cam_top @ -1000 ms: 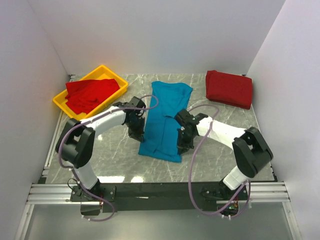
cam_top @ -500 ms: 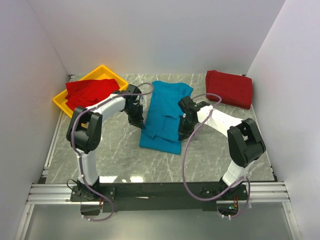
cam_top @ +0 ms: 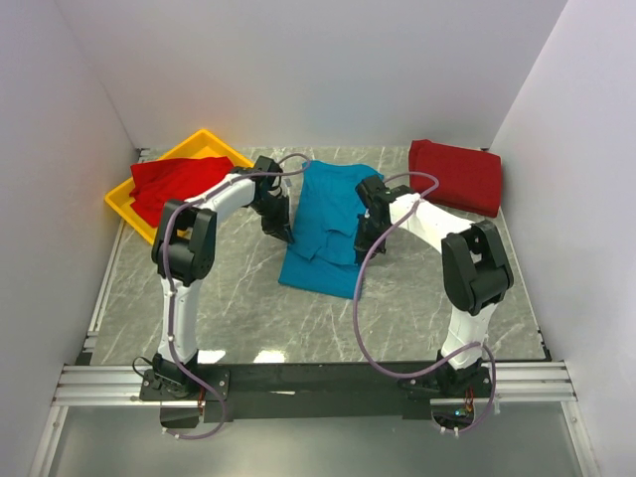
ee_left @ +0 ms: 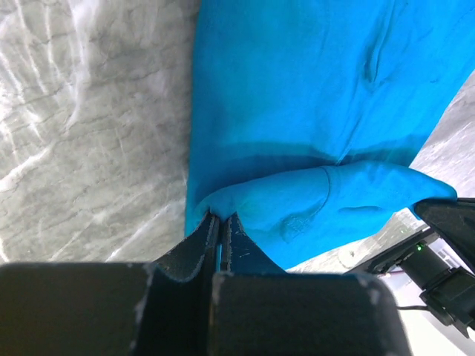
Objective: Fold and stack the t-shirts
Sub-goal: Fold the tshirt
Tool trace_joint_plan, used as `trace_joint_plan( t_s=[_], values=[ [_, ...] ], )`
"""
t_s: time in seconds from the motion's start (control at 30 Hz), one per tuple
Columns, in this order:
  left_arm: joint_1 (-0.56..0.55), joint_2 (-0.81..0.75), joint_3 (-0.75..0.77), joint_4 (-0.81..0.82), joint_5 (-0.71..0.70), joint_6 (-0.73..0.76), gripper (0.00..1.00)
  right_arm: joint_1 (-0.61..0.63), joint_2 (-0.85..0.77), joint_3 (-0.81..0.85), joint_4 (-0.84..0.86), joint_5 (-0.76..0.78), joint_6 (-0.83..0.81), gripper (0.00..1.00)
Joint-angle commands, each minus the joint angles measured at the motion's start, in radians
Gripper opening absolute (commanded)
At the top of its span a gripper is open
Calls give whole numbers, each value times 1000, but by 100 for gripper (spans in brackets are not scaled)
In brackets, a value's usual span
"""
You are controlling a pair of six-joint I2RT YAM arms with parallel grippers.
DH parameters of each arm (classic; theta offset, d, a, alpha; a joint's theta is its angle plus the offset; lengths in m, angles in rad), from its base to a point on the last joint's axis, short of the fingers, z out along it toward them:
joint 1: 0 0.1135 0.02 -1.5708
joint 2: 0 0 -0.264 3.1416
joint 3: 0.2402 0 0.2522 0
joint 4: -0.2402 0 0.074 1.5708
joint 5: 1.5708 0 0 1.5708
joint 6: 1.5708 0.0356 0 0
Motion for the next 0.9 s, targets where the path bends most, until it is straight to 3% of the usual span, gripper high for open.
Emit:
trace_joint_plan(
  t_s=[0.0,0.57,0.63,0.67,0.7,0.73,0.77,0.87],
  values=[
    [7,12,54,-6,39,28,0,-12,0,43,-27,17,-13,0],
    [32,82,129,-12,61,31,2,-52,54,89,-27,22,-40,0],
    [34,90,134,-5,71,31,11,-53,75,98,-25,20,-46,0],
    [34,92,138,-5,70,28,25,-56,89,113,-27,16,-51,0],
    [34,89,141,-1,67,25,33,-62,95,124,-30,14,-54,10],
    [35,84,143,3,59,23,47,-64,100,136,-33,13,-62,19],
    [37,67,144,8,52,20,52,-62,103,164,-36,13,-66,36],
    [40,17,135,25,26,17,64,-64,94,227,-47,13,-85,47]
  ],
)
